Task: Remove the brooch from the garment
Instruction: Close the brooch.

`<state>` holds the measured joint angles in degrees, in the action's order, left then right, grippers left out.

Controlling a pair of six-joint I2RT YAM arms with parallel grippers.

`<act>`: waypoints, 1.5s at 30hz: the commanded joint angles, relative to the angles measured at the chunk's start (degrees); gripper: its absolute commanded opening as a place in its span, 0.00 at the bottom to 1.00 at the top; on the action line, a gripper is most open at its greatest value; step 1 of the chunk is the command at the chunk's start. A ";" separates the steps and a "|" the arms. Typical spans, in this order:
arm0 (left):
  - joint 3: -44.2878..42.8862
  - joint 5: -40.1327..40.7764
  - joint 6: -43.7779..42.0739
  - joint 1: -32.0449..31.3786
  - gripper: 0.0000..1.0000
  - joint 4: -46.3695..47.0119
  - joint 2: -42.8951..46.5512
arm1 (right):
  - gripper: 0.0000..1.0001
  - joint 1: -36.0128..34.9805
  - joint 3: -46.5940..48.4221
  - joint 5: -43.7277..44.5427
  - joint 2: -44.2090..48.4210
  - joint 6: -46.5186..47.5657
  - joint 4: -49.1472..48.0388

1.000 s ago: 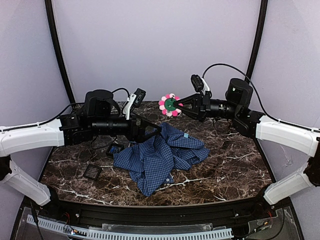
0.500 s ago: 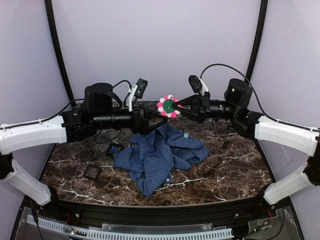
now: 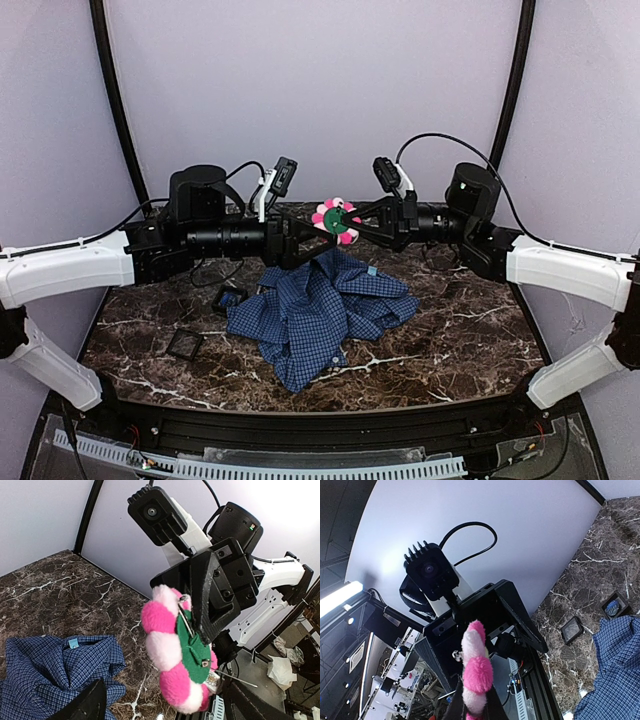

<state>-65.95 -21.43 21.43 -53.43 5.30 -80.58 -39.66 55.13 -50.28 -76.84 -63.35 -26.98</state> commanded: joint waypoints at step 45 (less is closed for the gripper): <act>-0.63 -0.70 3.24 -0.16 0.62 2.55 1.37 | 0.00 -2.35 -1.44 -1.97 -0.11 0.16 -2.65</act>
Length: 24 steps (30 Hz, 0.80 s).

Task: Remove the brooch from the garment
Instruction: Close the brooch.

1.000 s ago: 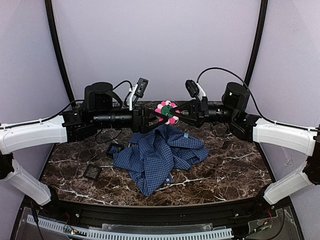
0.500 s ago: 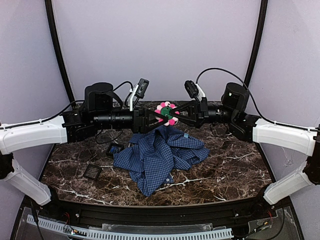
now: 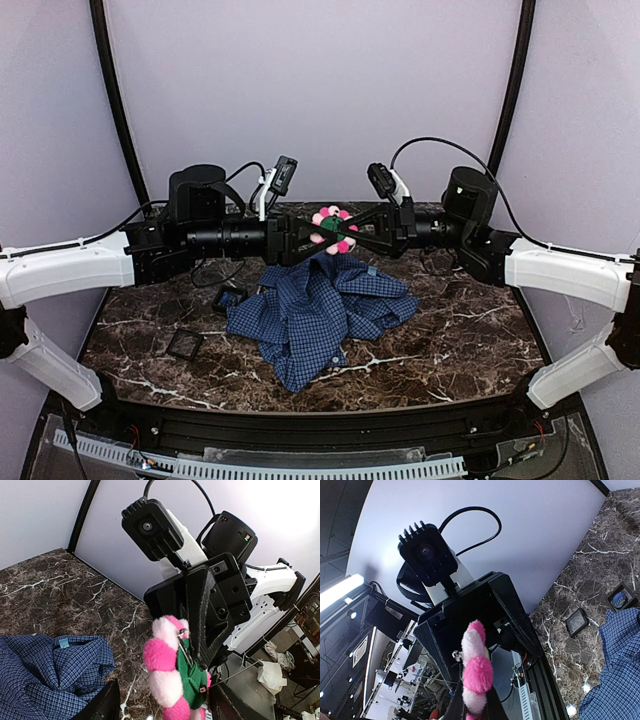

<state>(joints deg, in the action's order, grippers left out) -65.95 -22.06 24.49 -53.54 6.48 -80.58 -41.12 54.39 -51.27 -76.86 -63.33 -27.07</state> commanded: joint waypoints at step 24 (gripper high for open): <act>-0.06 -0.76 1.16 0.02 0.44 2.38 2.00 | 0.00 -1.11 -0.73 -1.07 -0.10 0.14 -2.88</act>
<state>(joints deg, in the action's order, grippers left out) -65.95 -22.09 25.65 -53.54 7.79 -80.55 -41.32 54.17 -51.46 -76.86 -63.33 -27.22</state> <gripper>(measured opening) 0.462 0.060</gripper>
